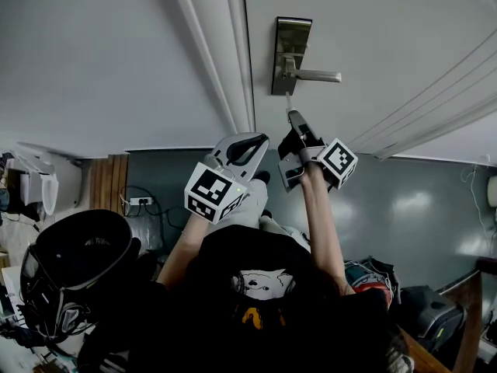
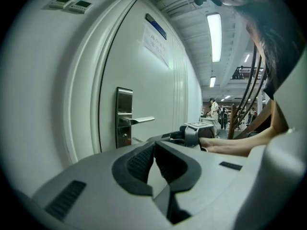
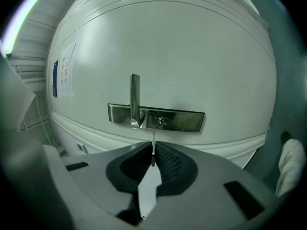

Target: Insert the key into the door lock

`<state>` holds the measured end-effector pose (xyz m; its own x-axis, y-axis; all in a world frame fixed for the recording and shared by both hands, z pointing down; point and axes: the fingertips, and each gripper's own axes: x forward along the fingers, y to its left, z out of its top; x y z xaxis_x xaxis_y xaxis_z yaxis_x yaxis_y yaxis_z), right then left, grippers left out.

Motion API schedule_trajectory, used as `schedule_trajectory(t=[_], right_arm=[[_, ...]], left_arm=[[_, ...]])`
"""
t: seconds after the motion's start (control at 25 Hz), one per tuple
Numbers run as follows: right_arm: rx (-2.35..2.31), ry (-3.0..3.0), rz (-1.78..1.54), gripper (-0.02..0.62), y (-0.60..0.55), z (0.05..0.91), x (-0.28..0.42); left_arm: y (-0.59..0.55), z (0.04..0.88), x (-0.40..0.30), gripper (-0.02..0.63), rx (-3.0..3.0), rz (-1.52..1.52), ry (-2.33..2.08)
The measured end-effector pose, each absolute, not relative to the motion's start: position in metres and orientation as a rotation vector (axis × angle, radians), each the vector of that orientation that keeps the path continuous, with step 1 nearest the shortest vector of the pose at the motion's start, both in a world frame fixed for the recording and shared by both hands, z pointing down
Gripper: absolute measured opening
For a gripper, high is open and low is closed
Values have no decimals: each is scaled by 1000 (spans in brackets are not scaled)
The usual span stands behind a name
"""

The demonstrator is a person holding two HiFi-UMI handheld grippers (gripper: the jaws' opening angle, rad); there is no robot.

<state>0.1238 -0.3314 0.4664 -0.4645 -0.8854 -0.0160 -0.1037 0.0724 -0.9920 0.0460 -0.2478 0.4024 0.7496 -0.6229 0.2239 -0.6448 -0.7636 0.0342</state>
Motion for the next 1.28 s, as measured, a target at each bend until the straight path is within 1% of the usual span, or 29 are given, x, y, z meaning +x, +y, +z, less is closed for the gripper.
schedule_trajectory(t=[0.48,1.28], right_arm=[[-971,1562,-1505,20,-373,486,128],[-947,1503,-1501,20,-409,490,123]], left_arm=[[-277,406,50,14,2843,309,-1018],[-305,415,33,14,2820,351,-1033]])
